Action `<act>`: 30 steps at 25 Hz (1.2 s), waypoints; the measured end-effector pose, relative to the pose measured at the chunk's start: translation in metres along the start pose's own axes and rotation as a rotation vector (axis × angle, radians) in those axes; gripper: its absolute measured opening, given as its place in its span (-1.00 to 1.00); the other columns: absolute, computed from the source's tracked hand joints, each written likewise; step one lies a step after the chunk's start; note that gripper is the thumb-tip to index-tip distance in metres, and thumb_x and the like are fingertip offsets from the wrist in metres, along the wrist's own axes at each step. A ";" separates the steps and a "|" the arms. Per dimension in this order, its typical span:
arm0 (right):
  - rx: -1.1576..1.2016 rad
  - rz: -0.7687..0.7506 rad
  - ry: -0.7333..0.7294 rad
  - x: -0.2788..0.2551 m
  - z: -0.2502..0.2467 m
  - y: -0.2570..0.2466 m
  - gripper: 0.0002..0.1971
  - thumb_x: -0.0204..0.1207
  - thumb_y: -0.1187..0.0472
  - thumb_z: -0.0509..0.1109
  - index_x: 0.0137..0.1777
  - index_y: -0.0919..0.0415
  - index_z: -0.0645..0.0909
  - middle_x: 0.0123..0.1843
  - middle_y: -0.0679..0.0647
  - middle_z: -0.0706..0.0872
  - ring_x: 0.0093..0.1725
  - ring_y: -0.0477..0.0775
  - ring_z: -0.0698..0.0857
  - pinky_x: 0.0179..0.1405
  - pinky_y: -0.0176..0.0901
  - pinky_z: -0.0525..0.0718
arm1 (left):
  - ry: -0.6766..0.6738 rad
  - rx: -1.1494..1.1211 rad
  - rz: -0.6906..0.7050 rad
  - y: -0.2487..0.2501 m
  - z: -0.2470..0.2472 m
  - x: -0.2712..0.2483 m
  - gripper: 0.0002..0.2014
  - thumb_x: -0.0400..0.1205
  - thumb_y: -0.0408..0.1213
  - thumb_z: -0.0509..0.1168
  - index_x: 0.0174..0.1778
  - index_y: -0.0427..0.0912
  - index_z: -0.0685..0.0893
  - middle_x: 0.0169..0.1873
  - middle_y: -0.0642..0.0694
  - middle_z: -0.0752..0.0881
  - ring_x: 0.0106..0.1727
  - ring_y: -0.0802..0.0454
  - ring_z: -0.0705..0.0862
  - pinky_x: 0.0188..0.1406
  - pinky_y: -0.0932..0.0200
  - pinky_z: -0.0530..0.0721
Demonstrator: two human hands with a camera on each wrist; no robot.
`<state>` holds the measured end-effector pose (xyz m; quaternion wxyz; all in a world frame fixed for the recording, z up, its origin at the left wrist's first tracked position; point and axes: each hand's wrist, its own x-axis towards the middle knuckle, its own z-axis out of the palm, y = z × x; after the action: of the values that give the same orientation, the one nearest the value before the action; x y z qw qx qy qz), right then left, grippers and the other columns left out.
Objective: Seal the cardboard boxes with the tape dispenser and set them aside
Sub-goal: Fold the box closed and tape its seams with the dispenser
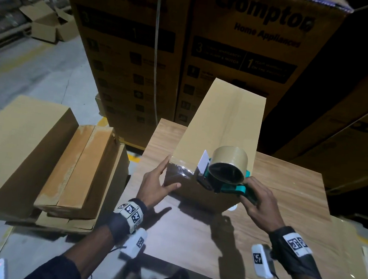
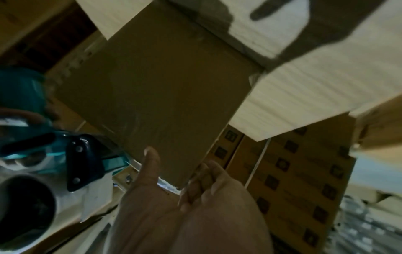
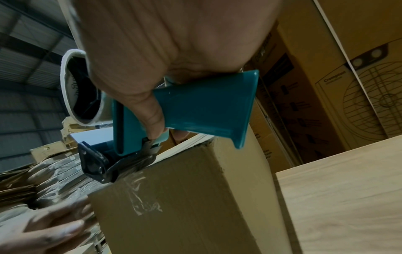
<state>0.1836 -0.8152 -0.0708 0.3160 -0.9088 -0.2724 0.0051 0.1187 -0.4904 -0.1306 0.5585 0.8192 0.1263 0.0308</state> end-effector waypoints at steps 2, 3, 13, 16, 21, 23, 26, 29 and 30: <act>-0.001 -0.007 0.005 0.000 0.000 0.000 -0.48 0.46 0.43 0.56 0.28 -0.12 0.60 0.22 -0.40 0.64 0.16 -0.12 0.68 0.02 0.21 0.78 | -0.032 0.012 -0.042 -0.007 0.004 0.001 -0.04 0.52 -0.19 0.63 0.78 0.05 0.24 0.60 0.02 0.49 0.63 0.06 0.42 0.51 0.29 0.35; -0.004 -0.012 0.005 0.000 0.000 -0.001 -0.47 0.46 0.44 0.56 0.28 -0.14 0.59 0.21 -0.41 0.63 0.15 -0.13 0.68 0.02 0.21 0.77 | -0.032 0.039 -0.068 -0.009 0.003 0.001 -0.06 0.54 -0.17 0.62 0.79 0.01 0.23 0.63 -0.05 0.48 0.66 -0.01 0.42 0.51 0.30 0.32; -0.060 -0.036 -0.053 0.004 -0.008 -0.003 -0.43 0.47 0.36 0.60 0.32 -0.24 0.55 0.22 -0.40 0.60 0.15 -0.11 0.67 0.10 0.21 0.74 | 0.036 0.804 0.768 0.011 0.013 0.022 -0.17 0.20 -0.61 0.72 0.44 -0.20 0.71 0.40 -0.20 0.72 0.43 -0.12 0.71 0.54 -0.16 0.40; -0.089 -0.063 -0.127 0.009 -0.017 -0.005 -0.43 0.50 0.31 0.59 0.34 -0.30 0.53 0.23 -0.35 0.64 0.14 -0.06 0.68 0.08 0.23 0.74 | 0.019 0.803 0.773 0.003 0.011 0.026 -0.15 0.24 -0.75 0.63 0.49 -0.21 0.67 0.44 -0.18 0.70 0.47 -0.09 0.68 0.58 -0.11 0.41; -0.044 -0.024 -0.114 -0.003 -0.044 0.000 -0.52 0.53 0.25 0.54 0.30 -0.30 0.55 0.20 -0.52 0.60 0.19 -0.13 0.67 0.08 0.22 0.78 | -0.015 0.799 0.722 -0.002 0.011 0.027 -0.04 0.30 -0.81 0.49 0.64 -0.14 0.52 0.56 -0.11 0.60 0.60 -0.03 0.54 0.72 0.12 0.22; -0.067 -0.013 -0.110 -0.018 -0.063 0.010 -0.56 0.52 0.21 0.53 0.28 -0.28 0.57 0.20 -0.48 0.62 0.16 -0.12 0.68 0.02 0.23 0.78 | -0.028 0.807 0.704 -0.003 0.011 0.027 -0.01 0.30 -0.81 0.49 0.67 -0.14 0.48 0.57 -0.12 0.58 0.61 -0.04 0.52 0.72 0.07 0.25; -0.041 0.044 -0.091 -0.042 -0.091 0.031 -0.62 0.51 0.23 0.55 0.24 -0.16 0.63 0.18 -0.32 0.69 0.16 -0.07 0.70 0.00 0.26 0.77 | -0.030 0.808 0.685 -0.004 0.012 0.026 0.00 0.28 -0.81 0.52 0.67 -0.14 0.48 0.58 -0.13 0.57 0.62 -0.04 0.52 0.70 0.00 0.27; -0.066 0.069 -0.075 -0.051 -0.095 0.037 -0.59 0.50 0.30 0.57 0.22 -0.17 0.63 0.17 -0.34 0.68 0.16 -0.10 0.69 0.02 0.24 0.76 | -0.011 0.792 0.690 0.000 0.014 0.024 -0.03 0.27 -0.79 0.55 0.63 -0.17 0.54 0.54 -0.16 0.61 0.58 -0.08 0.56 0.65 -0.12 0.30; -0.103 0.065 -0.076 -0.051 -0.091 0.036 -0.56 0.50 0.28 0.57 0.21 -0.23 0.60 0.17 -0.40 0.66 0.14 -0.12 0.68 0.02 0.23 0.76 | 0.000 0.784 0.698 0.001 0.015 0.023 -0.06 0.26 -0.79 0.56 0.60 -0.20 0.56 0.52 -0.19 0.63 0.56 -0.11 0.59 0.63 -0.17 0.32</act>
<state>0.1747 -0.9160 -0.0270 0.2579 -0.9313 -0.2545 0.0360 0.1444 -0.4989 -0.1372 0.1665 0.9601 -0.1523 0.1654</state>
